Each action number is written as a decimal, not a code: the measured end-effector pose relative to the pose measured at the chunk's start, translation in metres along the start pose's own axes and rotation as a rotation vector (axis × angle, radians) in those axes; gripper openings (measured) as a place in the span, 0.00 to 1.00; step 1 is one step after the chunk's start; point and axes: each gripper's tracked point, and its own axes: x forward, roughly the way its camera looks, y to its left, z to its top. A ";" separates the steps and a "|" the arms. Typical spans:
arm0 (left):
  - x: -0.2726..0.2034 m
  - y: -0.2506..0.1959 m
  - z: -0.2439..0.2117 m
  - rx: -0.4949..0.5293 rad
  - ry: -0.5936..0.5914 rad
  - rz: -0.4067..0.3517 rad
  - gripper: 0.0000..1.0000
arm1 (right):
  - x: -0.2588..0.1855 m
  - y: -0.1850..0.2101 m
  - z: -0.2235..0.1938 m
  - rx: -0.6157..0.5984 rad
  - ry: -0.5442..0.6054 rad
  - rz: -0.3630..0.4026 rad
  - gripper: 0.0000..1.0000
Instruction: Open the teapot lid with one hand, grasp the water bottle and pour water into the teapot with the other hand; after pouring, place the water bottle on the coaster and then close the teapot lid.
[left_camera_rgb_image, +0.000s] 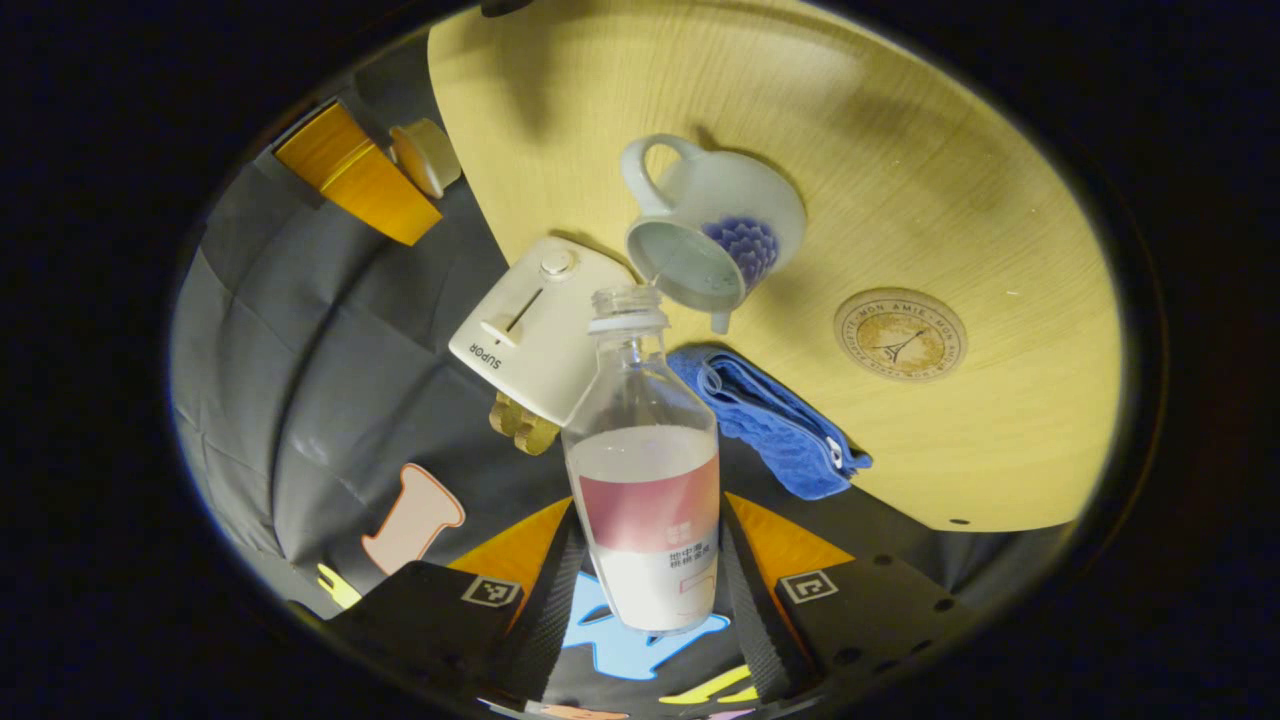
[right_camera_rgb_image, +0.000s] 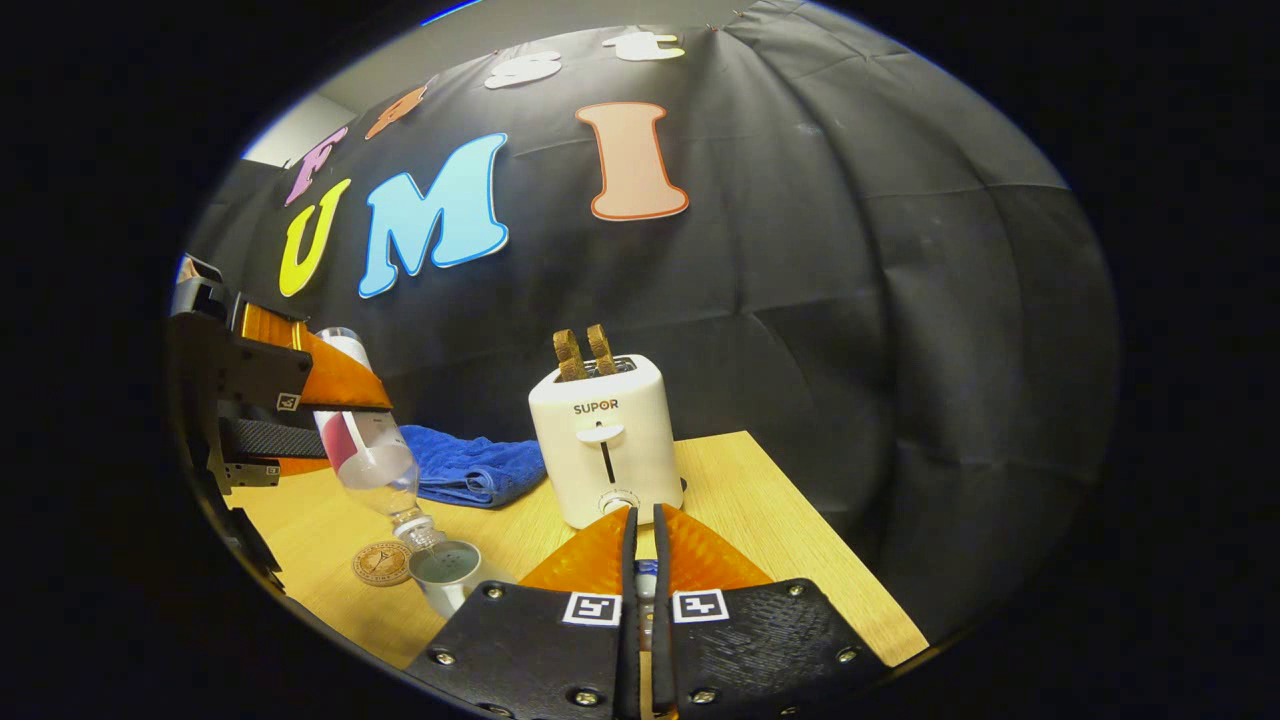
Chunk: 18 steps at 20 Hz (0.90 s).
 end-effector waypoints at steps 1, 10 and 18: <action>0.001 0.000 0.001 -0.003 -0.001 0.001 0.86 | 0.000 0.000 0.000 0.002 0.000 0.001 0.05; 0.003 -0.051 0.008 -0.438 -0.048 -0.097 0.87 | -0.001 -0.005 0.003 0.034 -0.003 -0.005 0.05; 0.021 -0.073 0.016 -0.746 -0.094 -0.059 0.87 | 0.000 -0.005 0.001 0.009 -0.001 -0.014 0.04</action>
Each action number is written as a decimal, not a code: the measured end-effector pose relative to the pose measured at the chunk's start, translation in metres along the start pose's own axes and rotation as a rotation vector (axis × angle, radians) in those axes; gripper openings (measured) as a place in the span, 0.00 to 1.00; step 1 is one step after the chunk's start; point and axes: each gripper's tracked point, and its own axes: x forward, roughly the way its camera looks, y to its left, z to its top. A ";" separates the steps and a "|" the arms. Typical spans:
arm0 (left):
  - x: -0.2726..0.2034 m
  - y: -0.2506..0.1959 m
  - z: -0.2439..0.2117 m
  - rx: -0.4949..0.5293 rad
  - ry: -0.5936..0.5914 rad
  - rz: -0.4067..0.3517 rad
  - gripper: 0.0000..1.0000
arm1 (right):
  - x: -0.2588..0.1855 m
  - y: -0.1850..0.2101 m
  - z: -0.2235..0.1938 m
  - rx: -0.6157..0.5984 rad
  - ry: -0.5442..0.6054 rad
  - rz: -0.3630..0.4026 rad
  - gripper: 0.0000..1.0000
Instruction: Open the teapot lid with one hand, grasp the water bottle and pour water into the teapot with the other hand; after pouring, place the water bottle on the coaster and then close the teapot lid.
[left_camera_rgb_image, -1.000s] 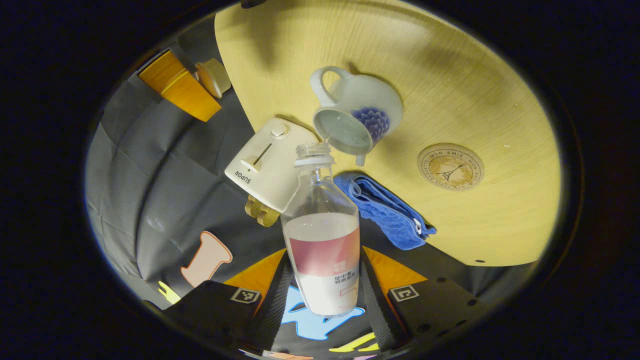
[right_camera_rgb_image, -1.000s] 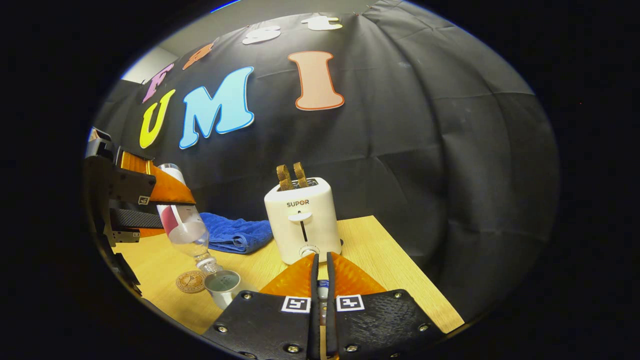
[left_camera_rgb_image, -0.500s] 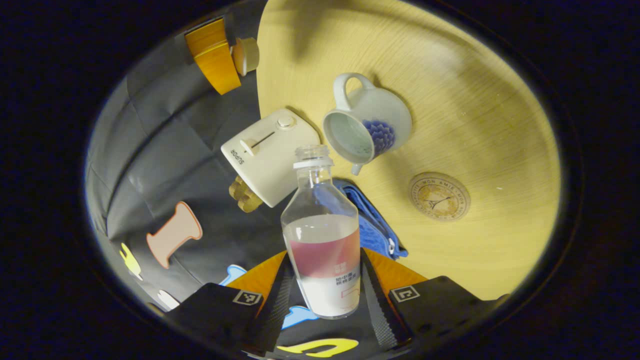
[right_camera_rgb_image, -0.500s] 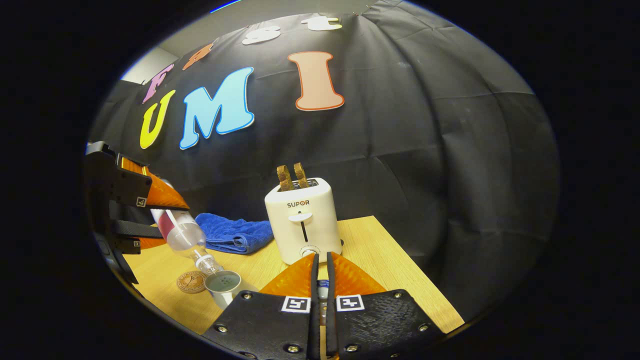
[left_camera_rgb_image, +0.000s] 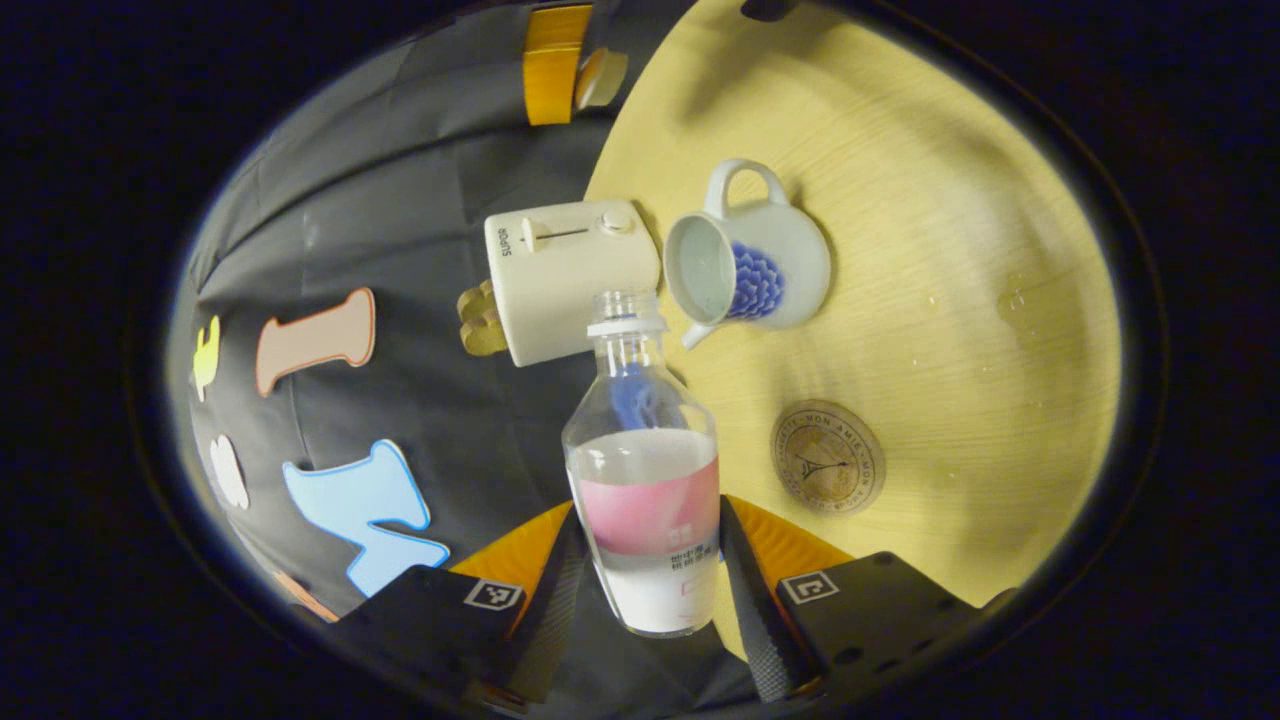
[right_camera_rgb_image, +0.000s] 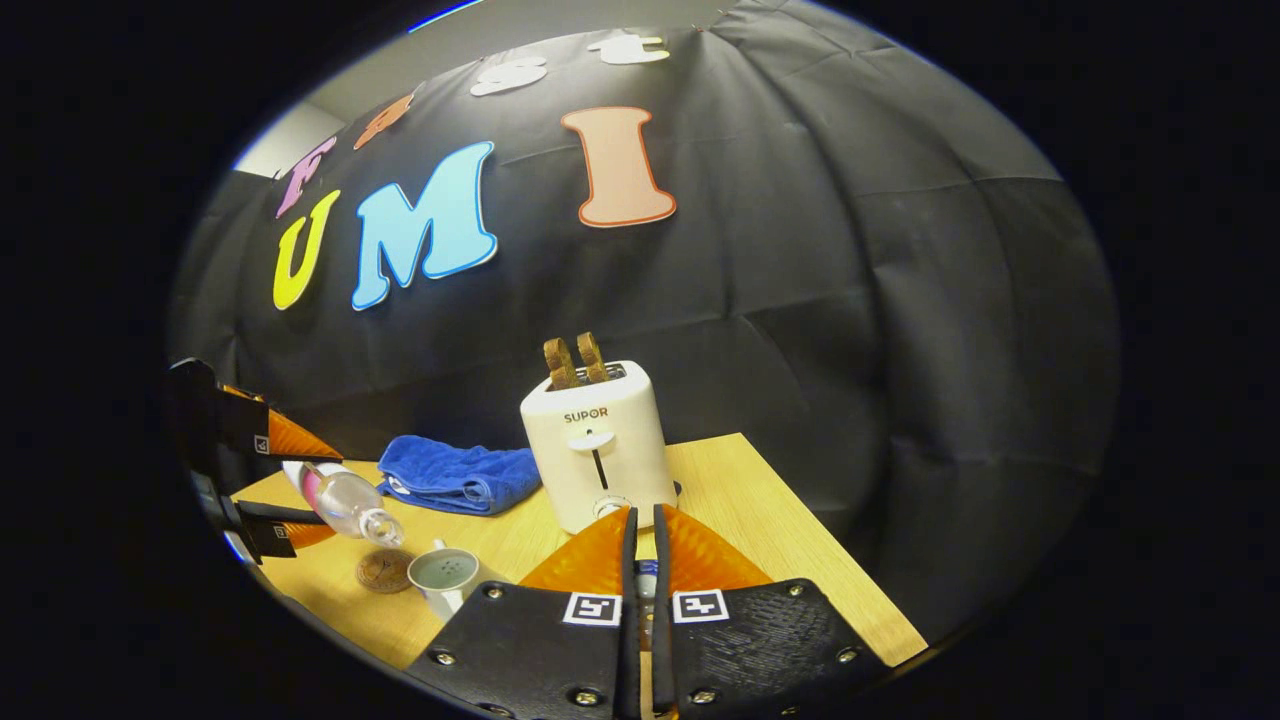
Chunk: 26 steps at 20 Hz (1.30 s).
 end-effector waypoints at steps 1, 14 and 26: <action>0.001 -0.004 -0.001 -0.033 -0.005 0.005 0.87 | 0.001 0.002 -0.002 -0.005 0.006 0.002 0.04; 0.045 -0.062 0.030 -1.013 -0.141 0.138 0.86 | 0.003 0.004 -0.008 -0.020 0.017 0.001 0.04; 0.059 -0.060 0.032 -1.607 -0.285 0.236 0.85 | 0.004 0.007 -0.011 -0.031 0.023 0.010 0.05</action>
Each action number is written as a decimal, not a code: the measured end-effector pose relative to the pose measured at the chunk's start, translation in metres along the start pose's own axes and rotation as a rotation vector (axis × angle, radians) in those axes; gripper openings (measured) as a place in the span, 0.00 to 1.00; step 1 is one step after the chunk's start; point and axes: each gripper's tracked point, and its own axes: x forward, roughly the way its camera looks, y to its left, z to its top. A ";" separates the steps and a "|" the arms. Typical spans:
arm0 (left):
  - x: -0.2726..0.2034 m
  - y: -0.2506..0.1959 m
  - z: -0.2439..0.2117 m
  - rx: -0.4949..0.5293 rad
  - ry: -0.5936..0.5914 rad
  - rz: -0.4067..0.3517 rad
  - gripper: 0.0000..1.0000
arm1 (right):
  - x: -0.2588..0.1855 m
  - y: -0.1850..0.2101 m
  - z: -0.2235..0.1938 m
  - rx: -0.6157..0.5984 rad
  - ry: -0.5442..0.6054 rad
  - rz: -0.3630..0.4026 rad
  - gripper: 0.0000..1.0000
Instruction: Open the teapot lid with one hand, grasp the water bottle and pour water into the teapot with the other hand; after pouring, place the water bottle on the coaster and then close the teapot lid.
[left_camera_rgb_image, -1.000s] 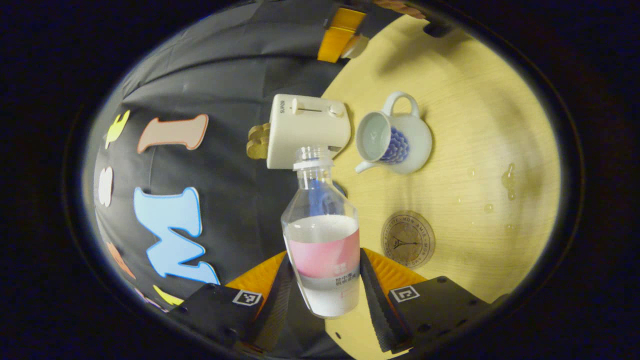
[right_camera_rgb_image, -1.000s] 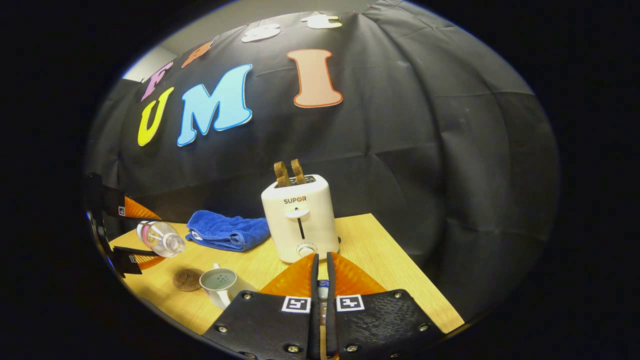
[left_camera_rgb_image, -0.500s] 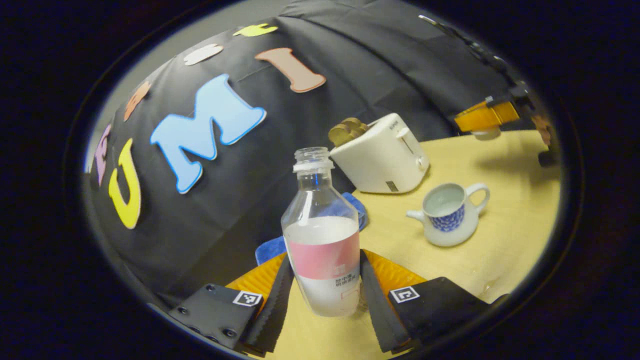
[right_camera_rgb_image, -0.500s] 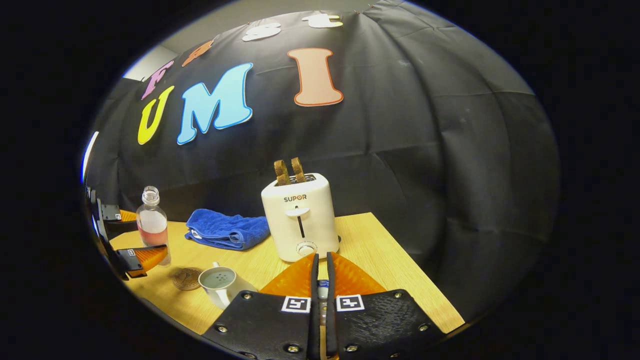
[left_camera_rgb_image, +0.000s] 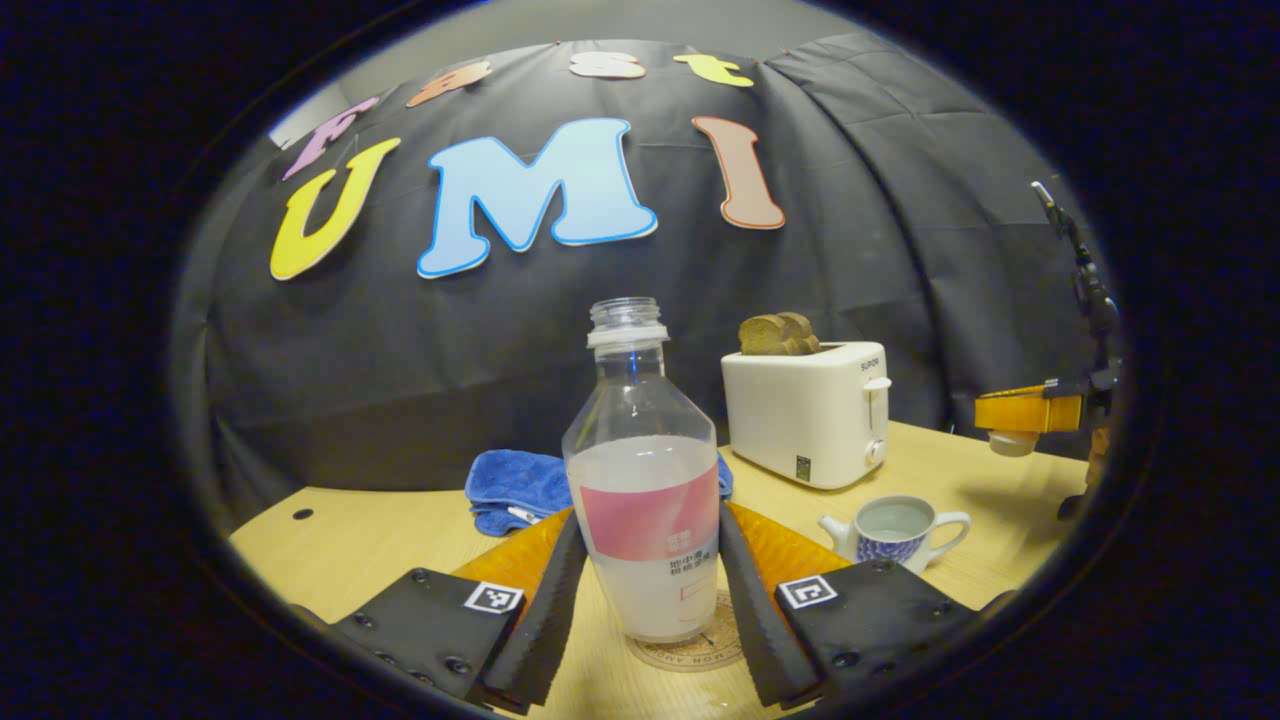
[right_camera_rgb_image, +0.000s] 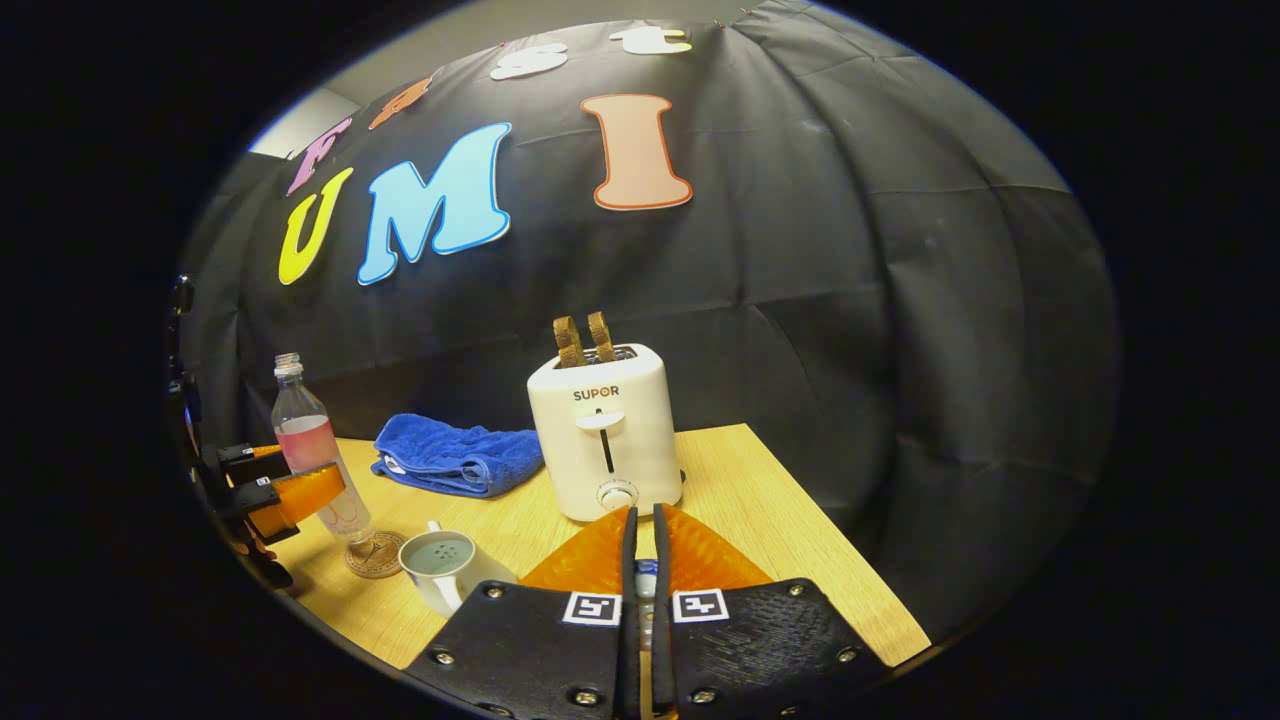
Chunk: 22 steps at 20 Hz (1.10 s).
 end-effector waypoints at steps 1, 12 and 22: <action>0.002 -0.002 -0.005 0.004 0.013 -0.004 0.85 | 0.000 0.000 0.001 0.000 0.000 -0.001 0.05; 0.002 -0.027 -0.019 -0.023 0.063 -0.040 0.86 | 0.000 0.001 -0.001 0.005 0.004 0.002 0.05; -0.006 -0.019 -0.020 -0.067 0.067 -0.019 1.00 | -0.002 0.005 0.003 -0.004 -0.011 0.015 0.05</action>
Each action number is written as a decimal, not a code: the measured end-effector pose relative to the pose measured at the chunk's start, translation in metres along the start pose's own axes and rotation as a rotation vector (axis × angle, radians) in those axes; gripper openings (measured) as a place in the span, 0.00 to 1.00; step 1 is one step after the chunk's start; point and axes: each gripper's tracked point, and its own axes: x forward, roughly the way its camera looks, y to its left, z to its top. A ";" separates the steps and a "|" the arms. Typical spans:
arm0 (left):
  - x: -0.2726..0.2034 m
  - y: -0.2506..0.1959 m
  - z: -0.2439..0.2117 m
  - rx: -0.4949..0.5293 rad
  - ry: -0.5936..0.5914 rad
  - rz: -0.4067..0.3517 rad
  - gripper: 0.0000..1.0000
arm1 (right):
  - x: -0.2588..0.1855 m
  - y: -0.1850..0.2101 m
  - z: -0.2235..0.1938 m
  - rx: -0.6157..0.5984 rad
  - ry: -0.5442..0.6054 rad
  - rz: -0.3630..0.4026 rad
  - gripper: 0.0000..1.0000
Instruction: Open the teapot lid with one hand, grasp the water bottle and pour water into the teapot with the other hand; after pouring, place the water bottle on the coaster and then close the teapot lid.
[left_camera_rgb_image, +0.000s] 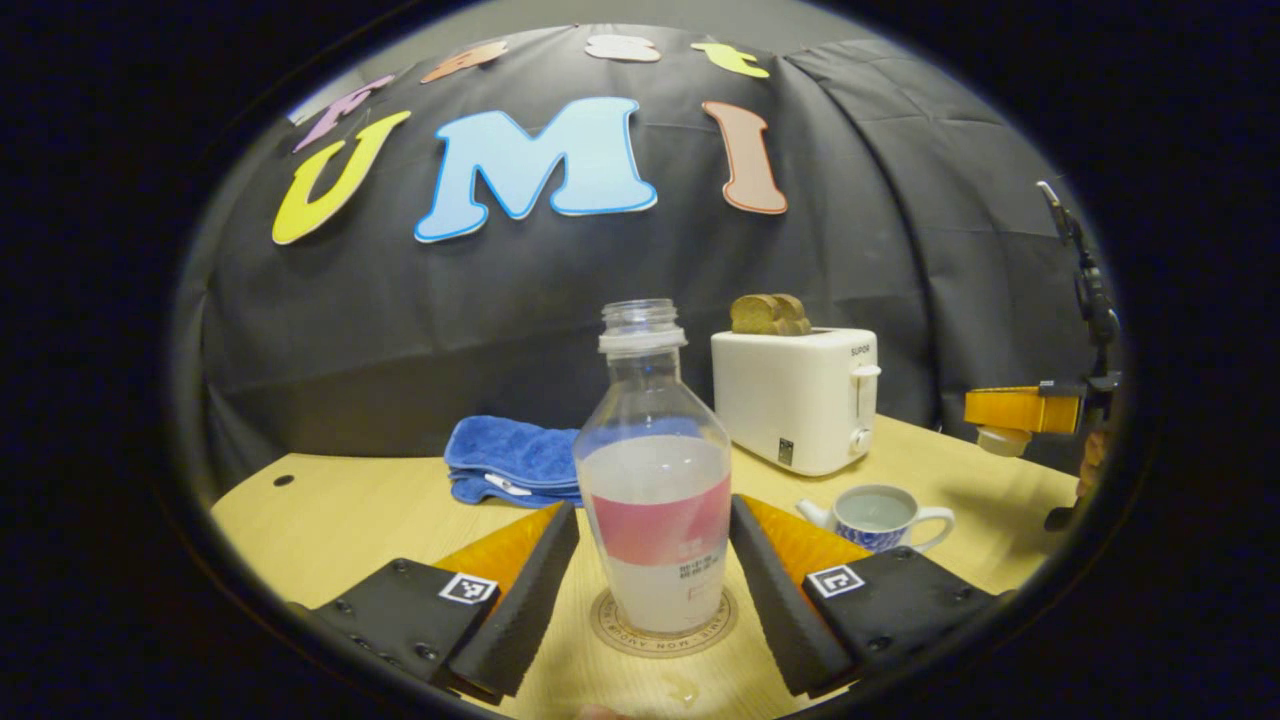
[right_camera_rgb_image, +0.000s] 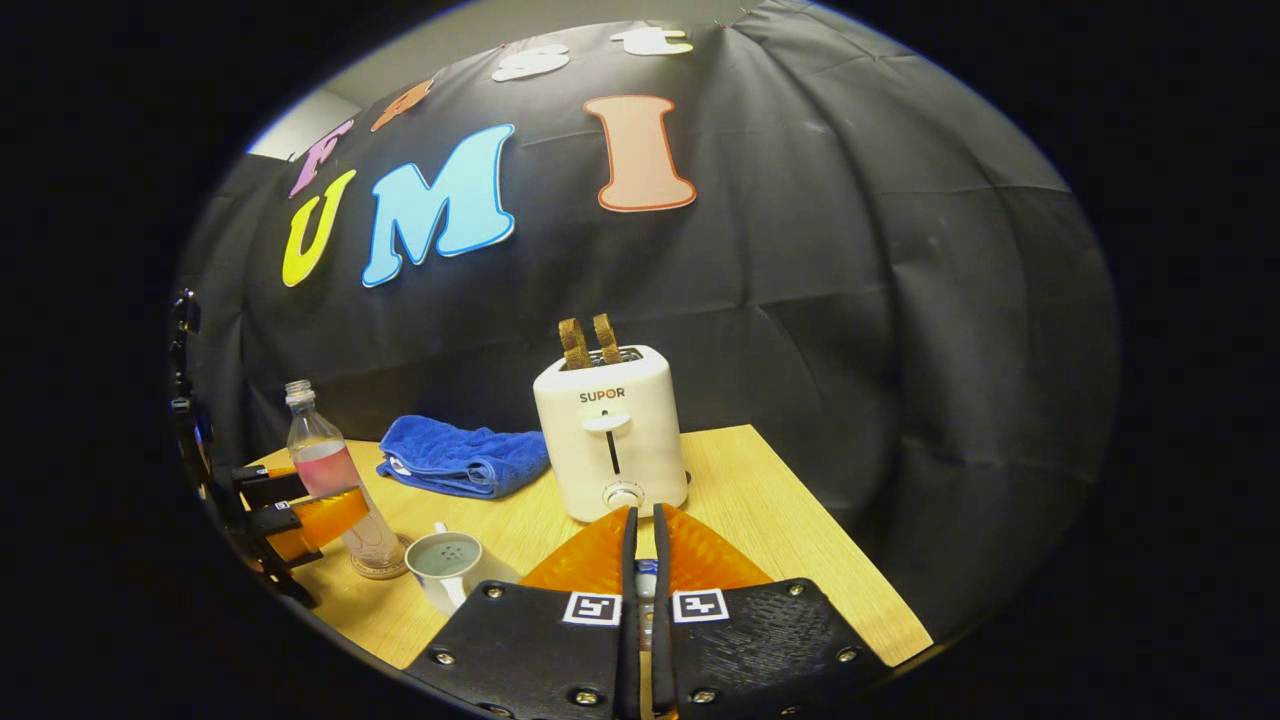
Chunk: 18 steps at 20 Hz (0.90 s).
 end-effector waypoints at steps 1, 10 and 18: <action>-0.004 -0.001 -0.001 -0.011 0.003 -0.001 1.00 | -0.001 0.002 0.001 -0.004 -0.003 0.005 0.04; -0.080 0.000 -0.004 -0.018 -0.033 0.033 1.00 | -0.015 0.056 0.017 -0.053 -0.041 0.136 0.04; -0.135 -0.007 0.004 -0.051 -0.079 0.096 1.00 | -0.001 0.104 0.031 -0.028 -0.025 0.228 0.05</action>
